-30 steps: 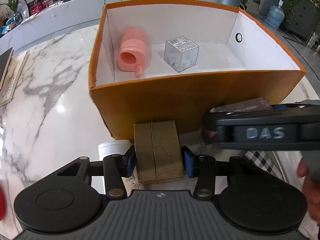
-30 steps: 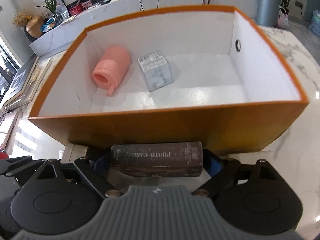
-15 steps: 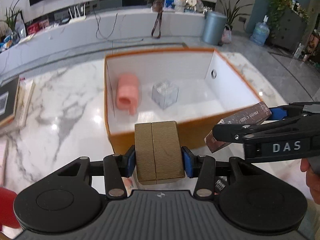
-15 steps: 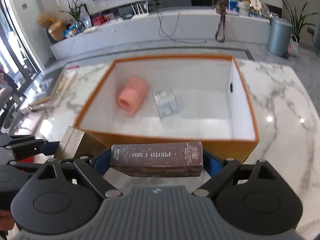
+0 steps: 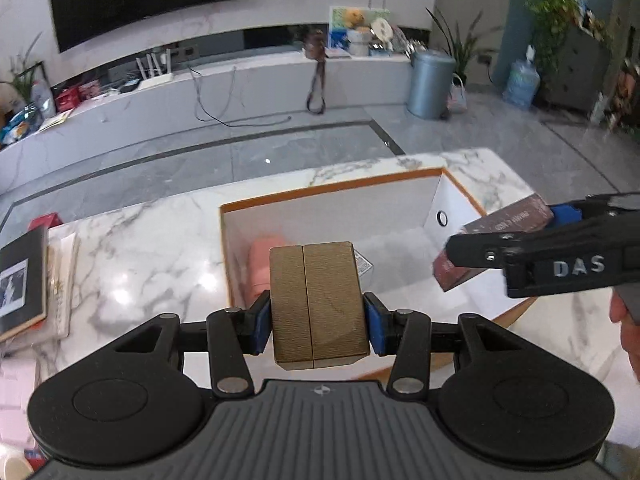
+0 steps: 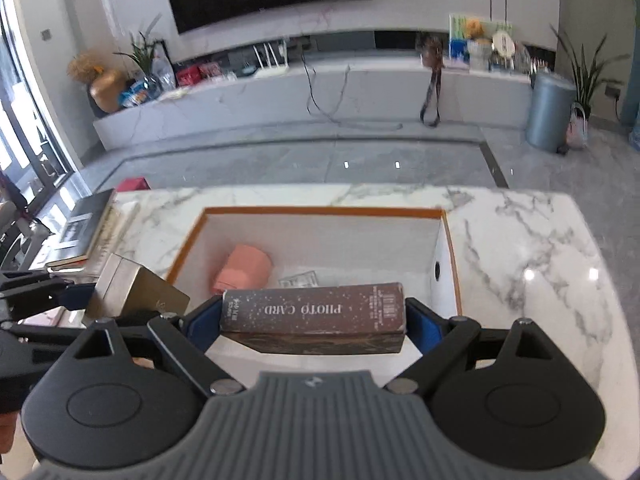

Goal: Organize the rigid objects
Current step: 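Lower the tan block and PHOTO CARD box into the box and release both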

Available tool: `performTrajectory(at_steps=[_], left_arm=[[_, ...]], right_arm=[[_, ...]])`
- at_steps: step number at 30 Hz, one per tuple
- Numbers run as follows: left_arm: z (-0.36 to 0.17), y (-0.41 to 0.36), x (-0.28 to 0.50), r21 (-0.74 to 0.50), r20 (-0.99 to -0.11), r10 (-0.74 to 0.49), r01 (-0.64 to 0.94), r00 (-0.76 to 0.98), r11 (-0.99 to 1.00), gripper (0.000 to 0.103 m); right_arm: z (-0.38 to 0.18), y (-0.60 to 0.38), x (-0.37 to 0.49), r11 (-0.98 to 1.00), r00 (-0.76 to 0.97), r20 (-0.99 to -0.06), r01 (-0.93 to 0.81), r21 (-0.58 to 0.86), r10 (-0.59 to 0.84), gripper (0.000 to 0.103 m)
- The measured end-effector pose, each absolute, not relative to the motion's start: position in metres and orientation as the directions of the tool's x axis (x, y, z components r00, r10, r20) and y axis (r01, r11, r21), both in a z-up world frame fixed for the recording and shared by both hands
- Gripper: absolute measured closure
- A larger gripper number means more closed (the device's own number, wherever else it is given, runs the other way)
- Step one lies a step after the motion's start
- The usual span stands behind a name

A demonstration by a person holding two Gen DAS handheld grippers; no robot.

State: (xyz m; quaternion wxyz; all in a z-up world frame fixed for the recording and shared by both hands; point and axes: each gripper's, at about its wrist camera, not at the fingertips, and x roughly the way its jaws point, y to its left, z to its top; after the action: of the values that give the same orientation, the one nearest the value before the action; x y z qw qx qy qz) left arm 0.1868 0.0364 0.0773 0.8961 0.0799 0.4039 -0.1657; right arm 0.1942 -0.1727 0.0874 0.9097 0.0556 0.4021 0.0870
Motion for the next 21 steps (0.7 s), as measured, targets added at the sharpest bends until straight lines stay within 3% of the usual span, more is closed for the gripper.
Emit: performTrajectory(at_steps=[9, 21], left_arm=[[0.025, 0.019, 0.221, 0.110, -0.841, -0.127, 0.397, 0.525, 0.911, 0.050], [-0.016, 0.001, 0.231, 0.281, -0.867, -0.022, 0.523, 0.498, 0.805, 0.050]], right_arm=[[0.023, -0.160, 0.252, 0.977, 0.464, -0.862, -0.140, 0.157, 0.205, 0.012], [-0.025, -0.140, 0.294, 0.966, 0.265, -0.945, -0.223, 0.132, 0.190, 0.011]])
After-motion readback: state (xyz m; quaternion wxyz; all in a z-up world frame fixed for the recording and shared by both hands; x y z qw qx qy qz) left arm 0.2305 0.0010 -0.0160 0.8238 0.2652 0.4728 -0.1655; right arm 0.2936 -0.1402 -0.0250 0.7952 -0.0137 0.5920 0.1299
